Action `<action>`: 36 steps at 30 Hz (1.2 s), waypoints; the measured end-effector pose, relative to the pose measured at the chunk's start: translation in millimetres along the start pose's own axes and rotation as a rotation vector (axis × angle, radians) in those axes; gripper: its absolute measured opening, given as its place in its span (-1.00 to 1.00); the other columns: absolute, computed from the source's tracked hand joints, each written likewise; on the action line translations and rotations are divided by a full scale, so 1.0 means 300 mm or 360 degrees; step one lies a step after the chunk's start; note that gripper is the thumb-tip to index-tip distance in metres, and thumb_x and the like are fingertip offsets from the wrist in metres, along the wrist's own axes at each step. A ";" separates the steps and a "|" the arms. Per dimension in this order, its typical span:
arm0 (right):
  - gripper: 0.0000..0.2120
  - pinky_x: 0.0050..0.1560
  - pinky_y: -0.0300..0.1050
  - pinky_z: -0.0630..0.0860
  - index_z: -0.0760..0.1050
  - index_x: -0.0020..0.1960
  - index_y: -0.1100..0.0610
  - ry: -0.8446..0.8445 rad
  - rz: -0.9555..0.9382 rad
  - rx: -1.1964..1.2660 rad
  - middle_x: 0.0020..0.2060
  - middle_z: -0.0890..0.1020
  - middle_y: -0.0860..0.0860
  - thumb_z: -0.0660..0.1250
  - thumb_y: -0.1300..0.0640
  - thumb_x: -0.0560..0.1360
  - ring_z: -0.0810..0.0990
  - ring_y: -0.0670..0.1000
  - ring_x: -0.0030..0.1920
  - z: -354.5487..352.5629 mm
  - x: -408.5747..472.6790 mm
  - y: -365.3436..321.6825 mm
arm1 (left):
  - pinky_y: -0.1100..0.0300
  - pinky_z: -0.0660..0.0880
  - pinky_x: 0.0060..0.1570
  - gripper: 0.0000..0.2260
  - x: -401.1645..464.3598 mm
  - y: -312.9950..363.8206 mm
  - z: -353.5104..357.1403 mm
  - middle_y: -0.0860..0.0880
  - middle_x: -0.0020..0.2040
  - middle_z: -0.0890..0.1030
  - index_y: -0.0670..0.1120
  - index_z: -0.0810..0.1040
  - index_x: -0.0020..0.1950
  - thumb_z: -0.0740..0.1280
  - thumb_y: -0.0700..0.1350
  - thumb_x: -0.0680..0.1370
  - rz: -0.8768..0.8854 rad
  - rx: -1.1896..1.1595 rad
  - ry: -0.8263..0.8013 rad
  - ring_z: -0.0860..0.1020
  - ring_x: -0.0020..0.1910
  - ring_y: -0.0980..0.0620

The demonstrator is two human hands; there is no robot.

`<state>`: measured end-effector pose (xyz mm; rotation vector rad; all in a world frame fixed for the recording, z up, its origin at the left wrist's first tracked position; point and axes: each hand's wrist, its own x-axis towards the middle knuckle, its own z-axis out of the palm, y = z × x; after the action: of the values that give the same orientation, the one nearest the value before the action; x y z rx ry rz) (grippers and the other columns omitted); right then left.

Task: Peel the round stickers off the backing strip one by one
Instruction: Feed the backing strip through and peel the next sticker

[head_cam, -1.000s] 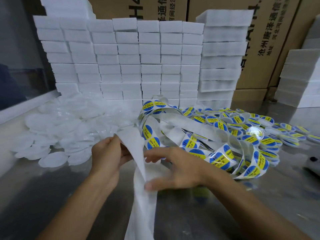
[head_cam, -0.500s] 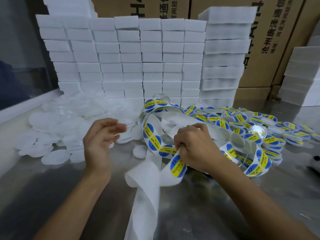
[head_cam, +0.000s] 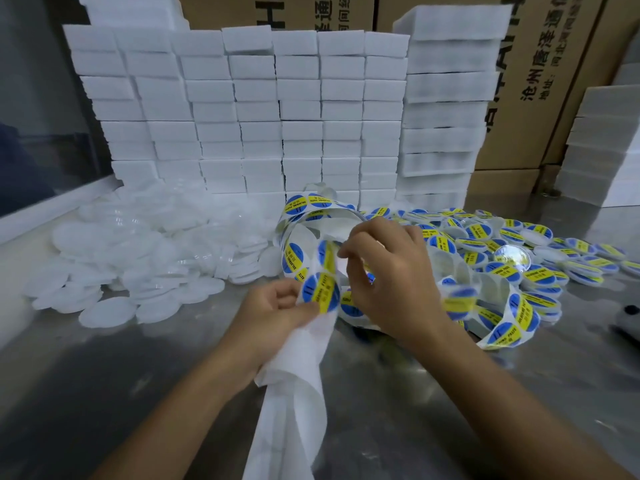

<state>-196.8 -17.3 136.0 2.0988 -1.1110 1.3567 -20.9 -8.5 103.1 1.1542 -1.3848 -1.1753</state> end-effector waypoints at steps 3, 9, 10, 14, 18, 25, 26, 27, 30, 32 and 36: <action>-0.88 -0.35 0.03 0.49 0.59 -0.15 0.20 -0.0103 -0.0051 0.0339 -0.19 0.58 0.04 0.33 0.36 0.37 0.56 0.10 -0.30 0.006 -0.011 -0.026 | 0.14 0.57 -0.32 -0.90 0.016 0.014 -0.011 -0.17 -0.18 0.69 -0.13 0.68 -0.13 0.39 -0.29 0.48 -0.0128 -0.0544 0.0228 0.65 -0.29 -0.07; -0.74 0.03 0.02 0.55 0.56 0.20 0.07 -0.0549 0.0364 0.0357 0.12 0.60 -0.05 0.36 0.13 0.51 0.59 -0.01 0.08 0.077 -0.071 0.007 | 0.04 0.61 -0.34 -0.83 0.028 0.016 -0.053 -0.18 -0.12 0.70 -0.17 0.60 0.07 0.26 -0.26 0.54 -0.0255 -0.1064 0.0296 0.69 -0.23 -0.11; -0.68 0.13 -0.05 0.51 0.52 0.28 0.06 -0.0526 0.0445 0.0377 0.22 0.56 -0.05 0.37 0.09 0.53 0.54 -0.03 0.19 0.083 -0.074 0.020 | -0.01 0.63 -0.27 -0.80 0.029 0.008 -0.056 -0.21 -0.08 0.70 -0.18 0.61 0.08 0.25 -0.27 0.52 -0.0287 -0.0993 0.0257 0.68 -0.19 -0.14; -0.53 0.23 -0.21 0.42 0.35 0.46 -0.01 -0.0467 0.0756 0.0638 0.35 0.46 -0.15 0.30 -0.05 0.59 0.44 -0.13 0.31 0.085 -0.074 0.051 | 0.05 0.63 -0.18 -0.78 0.025 -0.003 -0.028 -0.27 0.04 0.67 -0.22 0.64 0.10 0.28 -0.33 0.50 -0.0306 -0.0632 0.0043 0.66 -0.12 -0.14; -0.62 0.23 -0.09 0.47 0.48 0.36 0.03 -0.0512 0.0590 0.0541 0.29 0.51 -0.06 0.35 -0.02 0.56 0.45 -0.11 0.29 0.085 -0.079 0.045 | 0.10 0.58 -0.24 -0.83 0.017 -0.021 0.000 -0.19 -0.06 0.71 -0.17 0.66 0.04 0.44 -0.17 0.48 -0.0199 -0.0517 0.0132 0.68 -0.15 -0.09; -0.63 0.21 -0.13 0.44 0.59 0.24 0.05 -0.0671 0.0318 0.0518 0.12 0.61 -0.06 0.45 -0.06 0.48 0.52 -0.04 0.20 0.096 -0.087 -0.005 | 0.08 0.58 -0.16 -0.87 0.016 -0.027 0.009 -0.18 -0.14 0.70 -0.11 0.70 -0.13 0.42 -0.07 0.50 -0.0124 -0.0446 0.0229 0.65 -0.20 -0.07; -0.66 0.17 -0.09 0.46 0.59 0.23 0.06 -0.0645 0.0310 0.0513 0.09 0.63 -0.06 0.43 -0.03 0.51 0.54 -0.03 0.17 0.098 -0.089 -0.008 | 0.12 0.59 -0.19 -0.88 0.015 -0.026 0.010 -0.17 -0.13 0.71 -0.10 0.70 -0.10 0.37 -0.12 0.55 -0.0108 -0.0408 0.0183 0.67 -0.18 -0.07; -0.69 0.14 -0.06 0.48 0.60 0.21 0.08 -0.0616 0.0309 0.0521 0.07 0.64 -0.05 0.42 -0.02 0.52 0.56 -0.03 0.14 0.098 -0.091 -0.009 | 0.15 0.59 -0.21 -0.85 0.015 -0.026 0.010 -0.16 -0.11 0.71 -0.09 0.71 -0.07 0.33 -0.18 0.57 -0.0088 -0.0354 0.0143 0.68 -0.15 -0.06; -0.73 0.07 -0.03 0.51 0.63 0.17 0.10 -0.0548 0.0328 0.0540 0.01 0.66 -0.04 0.42 0.02 0.52 0.59 -0.02 0.09 0.096 -0.091 -0.005 | 0.25 0.55 -0.24 -0.79 0.014 -0.023 0.006 -0.11 -0.11 0.72 -0.09 0.69 -0.01 0.27 -0.28 0.59 -0.0015 -0.0214 0.0129 0.68 -0.14 -0.02; -0.81 0.01 -0.02 0.53 0.66 0.11 0.12 -0.0491 0.0321 0.0561 -0.05 0.67 -0.02 0.42 0.08 0.53 0.61 -0.02 0.02 0.097 -0.089 -0.004 | 0.31 0.53 -0.27 -0.77 0.012 -0.026 0.009 -0.03 -0.17 0.73 -0.06 0.67 -0.01 0.27 -0.32 0.58 0.0029 -0.0128 0.0162 0.68 -0.19 0.05; -0.89 -0.09 0.00 0.54 0.68 0.01 0.16 -0.0455 0.0286 0.0527 -0.15 0.66 -0.01 0.42 0.17 0.52 0.60 -0.02 -0.10 0.097 -0.086 0.002 | 0.27 0.57 -0.20 -0.76 0.014 -0.034 0.018 0.01 -0.16 0.73 -0.01 0.65 -0.03 0.29 -0.33 0.58 0.0006 -0.0057 0.0149 0.69 -0.17 0.08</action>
<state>-186.1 -27.2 100.0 2.5475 -1.2864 1.4352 -25.8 -13.0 93.0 1.1662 -1.2898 -1.1246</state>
